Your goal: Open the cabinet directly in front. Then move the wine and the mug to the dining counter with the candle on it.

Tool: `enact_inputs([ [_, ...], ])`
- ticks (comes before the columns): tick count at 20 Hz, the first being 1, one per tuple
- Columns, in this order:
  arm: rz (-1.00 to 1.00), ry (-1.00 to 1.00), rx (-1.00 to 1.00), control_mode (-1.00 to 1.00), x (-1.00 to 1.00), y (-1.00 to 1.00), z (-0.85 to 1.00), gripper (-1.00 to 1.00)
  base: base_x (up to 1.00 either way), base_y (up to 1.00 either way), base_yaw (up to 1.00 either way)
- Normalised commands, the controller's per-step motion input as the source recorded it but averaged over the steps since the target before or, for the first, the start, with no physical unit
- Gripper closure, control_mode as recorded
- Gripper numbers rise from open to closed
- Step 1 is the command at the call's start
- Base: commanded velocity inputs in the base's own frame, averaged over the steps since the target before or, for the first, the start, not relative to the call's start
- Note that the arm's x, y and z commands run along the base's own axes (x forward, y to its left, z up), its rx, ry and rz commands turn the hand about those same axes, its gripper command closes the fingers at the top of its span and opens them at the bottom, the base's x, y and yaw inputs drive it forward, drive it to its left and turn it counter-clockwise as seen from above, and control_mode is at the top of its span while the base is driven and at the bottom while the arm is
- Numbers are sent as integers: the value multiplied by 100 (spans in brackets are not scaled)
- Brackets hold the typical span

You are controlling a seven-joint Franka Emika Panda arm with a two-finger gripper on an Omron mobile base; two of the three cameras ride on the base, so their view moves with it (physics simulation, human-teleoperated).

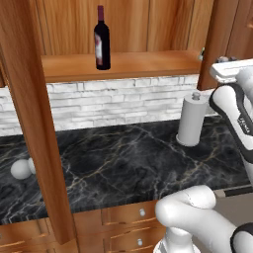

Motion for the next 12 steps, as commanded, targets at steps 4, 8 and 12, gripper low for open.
enact_inputs([
  [4, -7, -11, 5, -100, -99, -100, 18, 100, 0, 0, 0],
  [8, -9, -5, 11, -100, -92, -100, 27, 100, 0, 0, 0],
  [12, -10, 0, 15, -100, -92, -100, 29, 100, 0, 0, 0],
])
